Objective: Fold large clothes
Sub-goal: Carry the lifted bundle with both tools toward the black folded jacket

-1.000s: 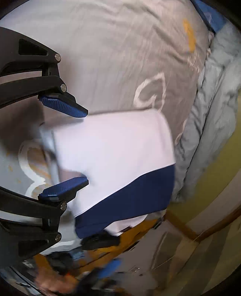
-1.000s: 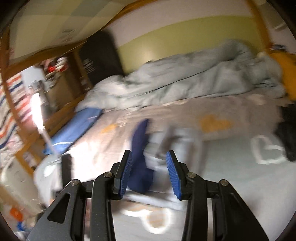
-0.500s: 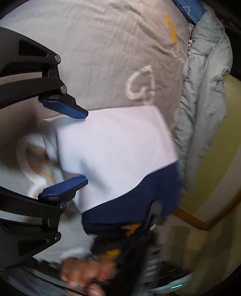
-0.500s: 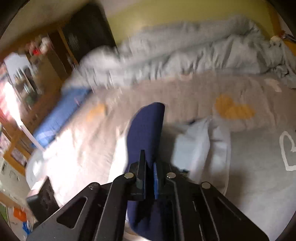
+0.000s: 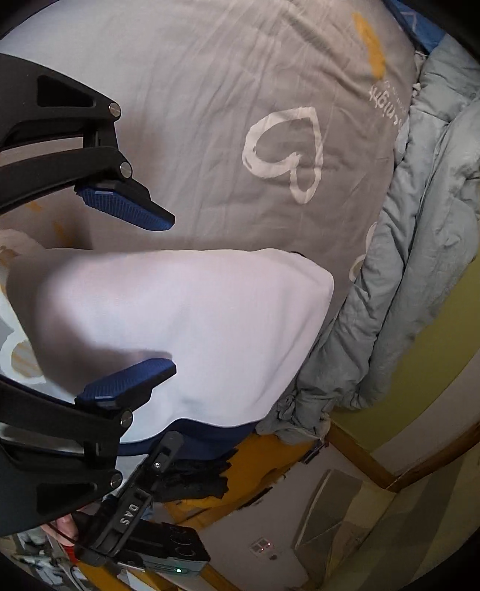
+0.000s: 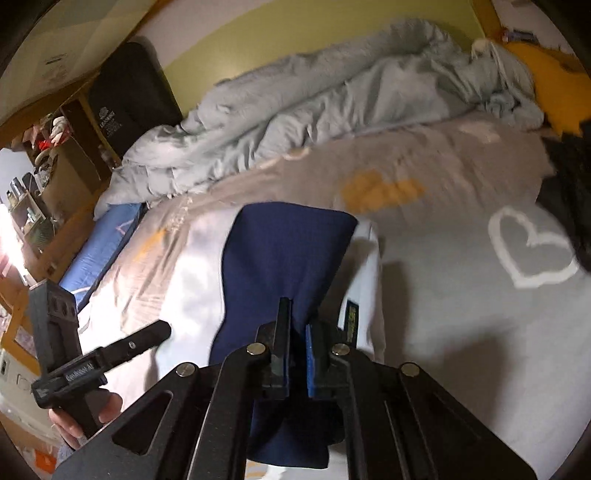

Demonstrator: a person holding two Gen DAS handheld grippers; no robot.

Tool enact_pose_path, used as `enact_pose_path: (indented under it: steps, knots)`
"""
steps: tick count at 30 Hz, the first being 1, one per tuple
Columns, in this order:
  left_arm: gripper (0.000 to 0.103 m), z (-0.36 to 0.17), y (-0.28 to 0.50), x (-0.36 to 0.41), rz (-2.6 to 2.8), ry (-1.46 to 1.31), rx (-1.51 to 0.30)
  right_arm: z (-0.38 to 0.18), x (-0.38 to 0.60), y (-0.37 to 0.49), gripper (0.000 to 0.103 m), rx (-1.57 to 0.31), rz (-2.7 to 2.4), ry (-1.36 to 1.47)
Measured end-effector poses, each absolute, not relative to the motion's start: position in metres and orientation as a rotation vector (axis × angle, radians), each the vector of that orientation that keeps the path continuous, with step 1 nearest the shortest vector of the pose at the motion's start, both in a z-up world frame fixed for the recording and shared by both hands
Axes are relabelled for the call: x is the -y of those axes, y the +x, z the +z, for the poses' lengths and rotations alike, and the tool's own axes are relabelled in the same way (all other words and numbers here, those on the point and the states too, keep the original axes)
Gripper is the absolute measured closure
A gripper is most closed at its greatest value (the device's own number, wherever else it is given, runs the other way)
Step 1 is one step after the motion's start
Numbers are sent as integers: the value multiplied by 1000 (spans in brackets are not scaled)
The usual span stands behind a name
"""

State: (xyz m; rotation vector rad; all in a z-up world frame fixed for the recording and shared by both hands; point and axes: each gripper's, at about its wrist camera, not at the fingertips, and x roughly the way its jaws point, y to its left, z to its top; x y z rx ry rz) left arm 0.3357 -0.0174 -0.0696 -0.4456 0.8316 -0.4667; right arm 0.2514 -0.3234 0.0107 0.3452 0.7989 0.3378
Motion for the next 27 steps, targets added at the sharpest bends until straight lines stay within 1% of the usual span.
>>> enact_pose_path:
  steps: [2,3,4,7,9,11,12,13,15,19,22,23,24,27]
  knots:
    - [27,-73,337,21,-437,-404,-837,6,329,249,86,-773,357,360]
    - [27,-76,339,21,-425,-393,-841,6,329,249,71,-768,349,352]
    - [27,-78,342,20,-420,-394,-844,8,329,248,53,-767,328,335]
    - [27,-81,344,17,-421,-427,-851,12,323,251,40,-767,330,294]
    - [27,-81,344,18,-416,-424,-845,6,319,259,33,-820,368,313]
    - [27,-80,344,19,-419,-419,-840,-4,322,266,29,-859,395,368]
    - [27,-80,344,19,-424,-421,-839,-7,326,268,23,-866,390,395]
    - [27,-80,344,20,-428,-424,-839,-11,330,270,15,-875,379,413]
    - [27,-79,344,20,-440,-428,-842,-20,338,272,7,-900,351,447]
    - [27,-76,343,22,-444,-412,-832,-30,344,273,7,-918,390,521]
    - [26,-76,343,24,-451,-429,-836,-54,351,282,7,-949,508,691]
    - [23,-78,345,23,-453,-450,-848,-67,354,285,7,-961,546,773]
    - [18,-81,348,21,-454,-476,-865,-71,355,285,7,-946,558,793]
    - [10,-91,357,17,-475,-559,-913,-68,348,283,7,-915,566,759]
